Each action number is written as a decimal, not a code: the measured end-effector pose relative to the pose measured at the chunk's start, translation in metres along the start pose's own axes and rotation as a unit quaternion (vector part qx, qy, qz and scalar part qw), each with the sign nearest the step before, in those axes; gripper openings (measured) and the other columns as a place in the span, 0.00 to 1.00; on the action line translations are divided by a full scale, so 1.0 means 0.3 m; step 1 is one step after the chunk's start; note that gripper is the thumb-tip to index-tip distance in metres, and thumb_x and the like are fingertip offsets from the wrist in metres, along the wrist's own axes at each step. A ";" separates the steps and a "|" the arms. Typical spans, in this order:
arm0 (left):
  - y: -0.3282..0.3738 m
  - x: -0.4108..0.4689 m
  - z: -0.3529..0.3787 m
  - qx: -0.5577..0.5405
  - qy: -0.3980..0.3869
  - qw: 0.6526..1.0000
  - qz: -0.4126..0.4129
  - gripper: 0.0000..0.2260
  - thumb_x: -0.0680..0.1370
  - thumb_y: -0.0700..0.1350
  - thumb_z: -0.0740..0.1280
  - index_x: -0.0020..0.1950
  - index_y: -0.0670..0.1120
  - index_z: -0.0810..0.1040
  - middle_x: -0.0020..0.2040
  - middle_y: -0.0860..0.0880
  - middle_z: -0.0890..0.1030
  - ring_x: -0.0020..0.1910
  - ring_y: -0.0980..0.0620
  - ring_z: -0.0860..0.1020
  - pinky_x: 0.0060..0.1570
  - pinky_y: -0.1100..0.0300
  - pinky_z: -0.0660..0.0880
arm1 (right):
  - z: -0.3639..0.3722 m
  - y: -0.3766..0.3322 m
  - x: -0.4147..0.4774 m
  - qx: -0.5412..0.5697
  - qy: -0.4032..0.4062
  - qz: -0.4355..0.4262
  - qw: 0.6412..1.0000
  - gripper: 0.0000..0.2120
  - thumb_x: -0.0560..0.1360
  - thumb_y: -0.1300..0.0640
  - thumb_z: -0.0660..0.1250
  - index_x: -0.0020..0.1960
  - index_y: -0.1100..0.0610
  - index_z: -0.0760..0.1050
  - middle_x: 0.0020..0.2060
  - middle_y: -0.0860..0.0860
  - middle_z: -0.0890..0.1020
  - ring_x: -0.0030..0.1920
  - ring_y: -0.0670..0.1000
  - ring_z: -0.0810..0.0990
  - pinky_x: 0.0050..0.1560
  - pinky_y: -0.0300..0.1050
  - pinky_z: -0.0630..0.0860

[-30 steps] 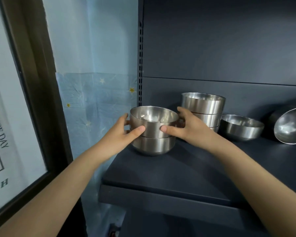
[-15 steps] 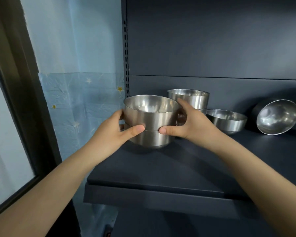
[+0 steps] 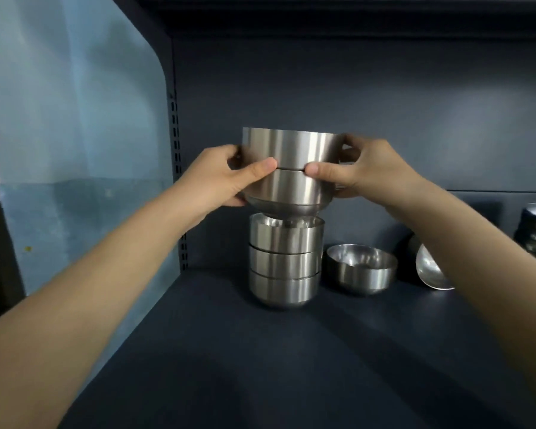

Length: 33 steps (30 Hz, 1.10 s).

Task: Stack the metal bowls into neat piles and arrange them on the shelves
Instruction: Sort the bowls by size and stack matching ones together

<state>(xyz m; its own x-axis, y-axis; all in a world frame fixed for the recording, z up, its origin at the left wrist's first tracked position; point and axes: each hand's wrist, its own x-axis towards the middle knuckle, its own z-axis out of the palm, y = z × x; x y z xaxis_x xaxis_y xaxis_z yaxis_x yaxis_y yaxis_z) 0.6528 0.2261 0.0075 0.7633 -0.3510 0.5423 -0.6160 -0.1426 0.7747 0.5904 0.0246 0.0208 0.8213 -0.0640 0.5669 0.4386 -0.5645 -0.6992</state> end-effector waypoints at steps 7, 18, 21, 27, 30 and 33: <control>-0.138 0.096 0.064 0.016 -0.006 0.999 -0.047 0.23 0.66 0.58 0.70 0.56 0.48 0.76 0.50 0.54 0.81 0.48 0.58 0.80 0.48 0.59 0.79 | 0.016 0.156 0.104 0.004 -0.024 0.032 0.999 0.28 0.63 0.50 0.78 0.60 0.54 0.73 0.50 0.45 0.79 0.53 0.47 0.80 0.46 0.47 0.82; -0.219 0.079 0.077 0.091 -0.031 0.993 -0.068 0.41 0.59 0.70 0.65 0.67 0.51 0.69 0.64 0.53 0.75 0.62 0.53 0.74 0.64 0.49 0.71 | 0.064 0.285 0.101 -0.048 -0.057 0.040 0.996 0.30 0.64 0.42 0.75 0.61 0.54 0.72 0.55 0.46 0.80 0.57 0.45 0.78 0.63 0.47 0.74; -0.207 0.061 0.076 0.116 -0.042 0.990 -0.070 0.37 0.65 0.67 0.64 0.70 0.50 0.66 0.67 0.52 0.73 0.64 0.53 0.72 0.65 0.53 0.70 | 0.066 0.257 0.085 -0.078 -0.068 0.043 0.994 0.27 0.68 0.45 0.73 0.61 0.56 0.71 0.54 0.47 0.79 0.57 0.46 0.78 0.61 0.44 0.74; -0.240 -0.025 0.084 0.303 0.016 0.951 -0.054 0.29 0.74 0.60 0.63 0.68 0.43 0.68 0.65 0.45 0.73 0.61 0.49 0.74 0.56 0.60 0.67 | 0.041 0.202 0.015 -0.303 -0.033 0.007 0.953 0.27 0.75 0.44 0.65 0.69 0.58 0.68 0.65 0.53 0.75 0.66 0.52 0.72 0.62 0.42 0.67; -0.223 -0.077 0.094 0.328 0.041 0.943 -0.033 0.21 0.76 0.56 0.63 0.63 0.43 0.73 0.60 0.45 0.74 0.56 0.49 0.75 0.54 0.59 0.70 | 0.024 0.195 -0.032 -0.355 -0.022 0.017 0.935 0.28 0.77 0.44 0.63 0.71 0.59 0.66 0.68 0.54 0.73 0.67 0.53 0.71 0.62 0.44 0.67; -0.169 -0.124 0.116 0.341 0.046 0.939 -0.002 0.16 0.78 0.51 0.63 0.60 0.43 0.74 0.59 0.45 0.74 0.55 0.48 0.75 0.54 0.56 0.71 | 0.007 0.194 -0.085 -0.380 -0.031 0.028 0.924 0.26 0.77 0.45 0.63 0.70 0.58 0.68 0.67 0.54 0.73 0.66 0.54 0.72 0.62 0.46 0.69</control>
<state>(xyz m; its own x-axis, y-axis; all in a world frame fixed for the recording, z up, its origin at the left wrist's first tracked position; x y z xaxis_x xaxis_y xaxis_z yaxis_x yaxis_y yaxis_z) 0.6489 0.2143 -0.0633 0.7595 -0.2718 0.5909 -0.5707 -0.7145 0.4048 0.5957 -0.0050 -0.0351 0.8651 -0.0763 0.4959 0.0310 -0.9784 -0.2046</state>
